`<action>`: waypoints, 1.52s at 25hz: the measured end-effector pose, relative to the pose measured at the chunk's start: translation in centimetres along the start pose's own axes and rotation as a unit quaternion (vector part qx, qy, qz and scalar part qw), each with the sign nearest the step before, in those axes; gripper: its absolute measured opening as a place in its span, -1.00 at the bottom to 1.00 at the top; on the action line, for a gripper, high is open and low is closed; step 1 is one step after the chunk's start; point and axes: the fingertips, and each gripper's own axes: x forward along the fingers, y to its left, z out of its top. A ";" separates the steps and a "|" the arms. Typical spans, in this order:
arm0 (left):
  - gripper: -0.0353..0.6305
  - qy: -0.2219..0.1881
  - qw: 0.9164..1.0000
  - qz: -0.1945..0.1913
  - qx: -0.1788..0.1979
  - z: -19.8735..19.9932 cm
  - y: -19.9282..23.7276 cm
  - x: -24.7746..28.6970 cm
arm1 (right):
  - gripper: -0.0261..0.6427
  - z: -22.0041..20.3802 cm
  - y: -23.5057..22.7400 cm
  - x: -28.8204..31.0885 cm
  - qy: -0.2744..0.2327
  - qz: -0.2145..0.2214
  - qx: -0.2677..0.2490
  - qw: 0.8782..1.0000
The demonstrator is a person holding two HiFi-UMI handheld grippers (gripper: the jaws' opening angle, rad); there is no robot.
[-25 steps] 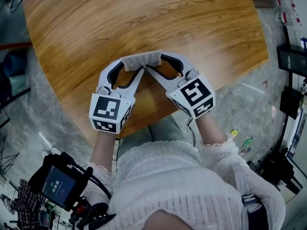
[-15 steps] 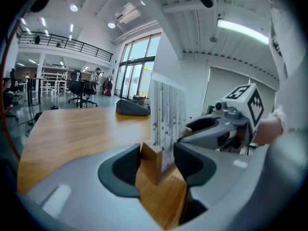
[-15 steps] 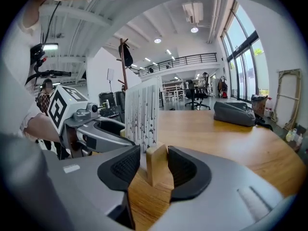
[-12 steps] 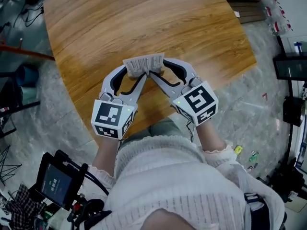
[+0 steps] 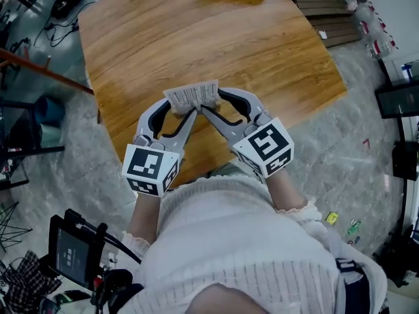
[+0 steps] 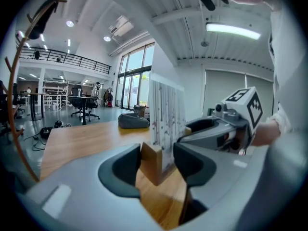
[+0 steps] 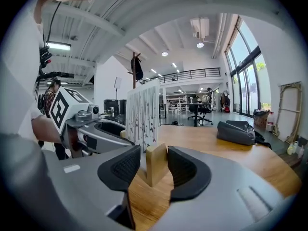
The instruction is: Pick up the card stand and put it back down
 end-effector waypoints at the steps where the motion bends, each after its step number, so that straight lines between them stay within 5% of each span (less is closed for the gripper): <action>1: -0.24 -0.003 1.000 0.000 0.001 0.1 0.0 0.0 | -0.38 0.1 0.0 0.0 -0.002 0.001 -0.002 1.000; 38: -0.26 -0.005 1.000 -0.013 0.009 0.2 -0.3 0.3 | -0.39 0.2 -0.3 -0.4 0.001 -0.006 -0.010 1.000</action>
